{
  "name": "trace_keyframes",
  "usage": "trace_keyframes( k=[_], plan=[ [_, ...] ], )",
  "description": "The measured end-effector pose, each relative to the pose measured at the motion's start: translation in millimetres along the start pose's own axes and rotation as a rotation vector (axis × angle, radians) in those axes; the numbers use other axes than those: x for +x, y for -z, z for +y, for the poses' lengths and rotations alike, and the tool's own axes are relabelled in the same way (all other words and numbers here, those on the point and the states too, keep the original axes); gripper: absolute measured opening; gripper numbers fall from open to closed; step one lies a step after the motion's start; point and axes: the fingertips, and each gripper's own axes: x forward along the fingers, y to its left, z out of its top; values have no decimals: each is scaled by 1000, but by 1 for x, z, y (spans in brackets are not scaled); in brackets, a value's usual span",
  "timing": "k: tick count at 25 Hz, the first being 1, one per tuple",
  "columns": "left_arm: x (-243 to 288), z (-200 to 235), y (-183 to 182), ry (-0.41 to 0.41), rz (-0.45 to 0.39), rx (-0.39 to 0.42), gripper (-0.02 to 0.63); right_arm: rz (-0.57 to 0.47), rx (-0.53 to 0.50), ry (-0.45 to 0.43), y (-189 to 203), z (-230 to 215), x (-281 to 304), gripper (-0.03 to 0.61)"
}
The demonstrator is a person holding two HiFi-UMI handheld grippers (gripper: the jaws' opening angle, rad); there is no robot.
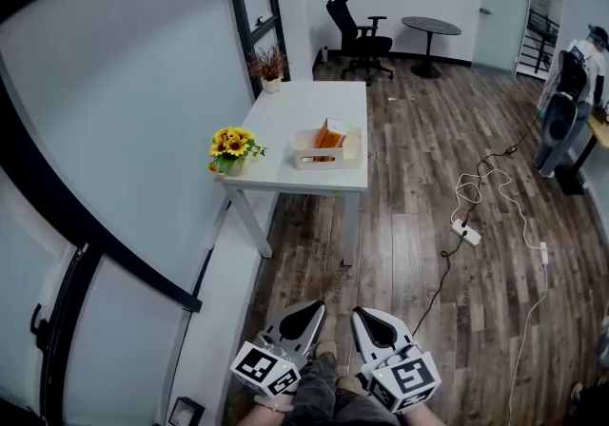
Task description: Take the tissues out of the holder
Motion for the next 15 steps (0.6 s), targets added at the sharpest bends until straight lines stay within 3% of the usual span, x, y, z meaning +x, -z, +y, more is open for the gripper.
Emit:
trace_keyframes(
  k=[15],
  plan=[
    [62,53,-6,33,1,-10,8,11,29,15,-15,-45,65,6]
  ],
)
